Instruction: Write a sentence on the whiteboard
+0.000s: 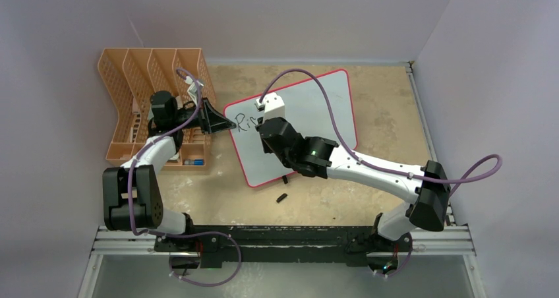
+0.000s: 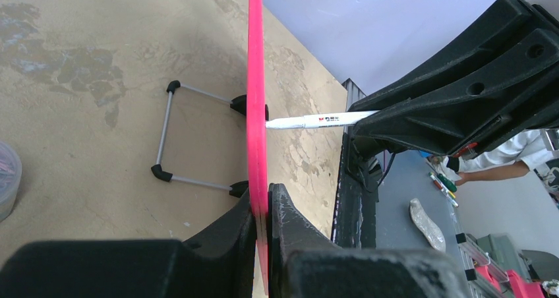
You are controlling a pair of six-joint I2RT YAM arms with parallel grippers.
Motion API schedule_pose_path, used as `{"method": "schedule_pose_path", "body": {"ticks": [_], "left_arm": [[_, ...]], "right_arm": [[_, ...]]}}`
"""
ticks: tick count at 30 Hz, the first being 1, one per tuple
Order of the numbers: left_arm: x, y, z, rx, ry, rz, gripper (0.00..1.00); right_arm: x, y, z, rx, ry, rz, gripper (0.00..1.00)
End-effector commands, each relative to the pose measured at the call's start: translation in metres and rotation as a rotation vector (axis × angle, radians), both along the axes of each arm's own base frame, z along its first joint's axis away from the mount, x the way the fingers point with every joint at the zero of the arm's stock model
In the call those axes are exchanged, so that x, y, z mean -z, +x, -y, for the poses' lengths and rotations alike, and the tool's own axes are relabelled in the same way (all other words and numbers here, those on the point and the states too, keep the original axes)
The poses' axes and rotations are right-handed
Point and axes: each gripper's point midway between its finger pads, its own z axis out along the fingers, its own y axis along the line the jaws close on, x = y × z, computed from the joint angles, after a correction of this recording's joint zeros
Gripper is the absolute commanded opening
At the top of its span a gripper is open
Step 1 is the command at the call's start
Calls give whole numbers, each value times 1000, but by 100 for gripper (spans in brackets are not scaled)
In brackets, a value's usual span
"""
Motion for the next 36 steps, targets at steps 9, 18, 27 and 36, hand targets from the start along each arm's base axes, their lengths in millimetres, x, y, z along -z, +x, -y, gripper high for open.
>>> {"method": "schedule_pose_path", "body": {"ticks": [9, 18, 27, 36], "left_arm": [[-7, -3, 7, 33, 8, 47, 0], [-7, -3, 7, 33, 8, 49, 0], [-7, -4, 7, 33, 8, 49, 0], [-7, -4, 7, 33, 8, 49, 0]], "right_arm": [[-5, 0, 1, -7, 10, 9, 0], [-9, -3, -6, -31, 19, 9, 0], [-13, -2, -13, -47, 38, 15, 0], [-20, 3, -15, -24, 65, 34, 0]]}}
